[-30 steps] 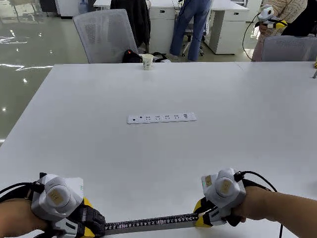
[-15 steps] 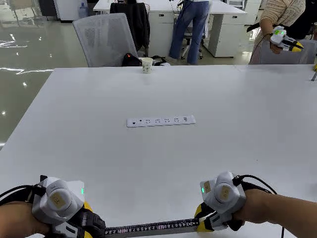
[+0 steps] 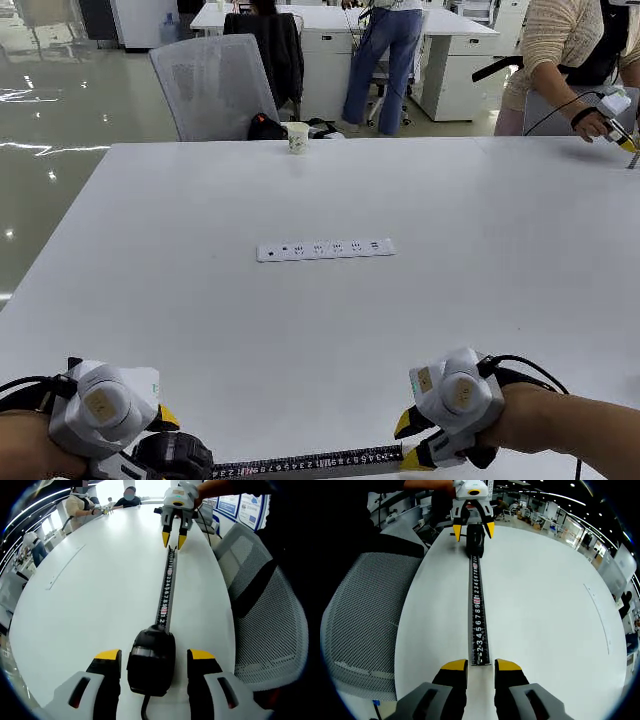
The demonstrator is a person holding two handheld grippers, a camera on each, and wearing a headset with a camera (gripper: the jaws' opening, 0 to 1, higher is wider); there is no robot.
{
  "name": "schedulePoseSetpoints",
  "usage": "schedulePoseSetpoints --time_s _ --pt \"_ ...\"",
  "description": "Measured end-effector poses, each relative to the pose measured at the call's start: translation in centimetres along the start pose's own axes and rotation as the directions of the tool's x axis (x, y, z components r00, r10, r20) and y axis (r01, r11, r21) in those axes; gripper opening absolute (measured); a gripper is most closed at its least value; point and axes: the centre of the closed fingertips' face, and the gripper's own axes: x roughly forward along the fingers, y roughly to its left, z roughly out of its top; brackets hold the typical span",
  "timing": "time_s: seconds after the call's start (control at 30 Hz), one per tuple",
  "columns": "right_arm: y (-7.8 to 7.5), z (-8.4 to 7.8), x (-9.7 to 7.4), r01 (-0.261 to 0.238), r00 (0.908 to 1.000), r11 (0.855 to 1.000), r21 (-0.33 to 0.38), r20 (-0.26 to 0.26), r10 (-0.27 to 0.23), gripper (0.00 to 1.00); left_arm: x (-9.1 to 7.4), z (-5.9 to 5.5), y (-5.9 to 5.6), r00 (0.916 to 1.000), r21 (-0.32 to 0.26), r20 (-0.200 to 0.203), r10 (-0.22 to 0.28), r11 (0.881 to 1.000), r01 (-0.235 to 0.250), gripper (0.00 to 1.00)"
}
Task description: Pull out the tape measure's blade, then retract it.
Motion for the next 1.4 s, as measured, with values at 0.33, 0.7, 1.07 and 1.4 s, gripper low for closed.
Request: schedulePoseSetpoints --time_s 0.33,0.7,1.07,1.4 --pt "0.4 -0.3 -0.3 0.006 0.9997 0.999 0.041 0.023 -0.006 0.26 -0.4 0.2 -0.6 0.9990 -0.067 0.043 -0.011 0.998 0.014 0.64" --pt "0.5 -0.1 -0.6 0.023 0.9971 0.990 0.137 0.069 -0.032 0.38 -0.9 0.3 -0.5 0.9964 -0.163 0.085 0.008 0.987 0.006 0.81" --pt "0.3 -0.1 -1.3 0.052 0.9886 0.955 0.291 0.120 -0.090 0.53 -1.3 0.3 -0.5 0.9897 -0.301 0.133 0.053 0.954 -0.011 0.99" --pt "0.1 -1.1 -1.6 0.117 0.9738 0.905 0.408 0.132 -0.185 0.73 -2.3 0.5 0.7 0.9579 -0.430 0.207 0.199 0.898 -0.093 0.99"
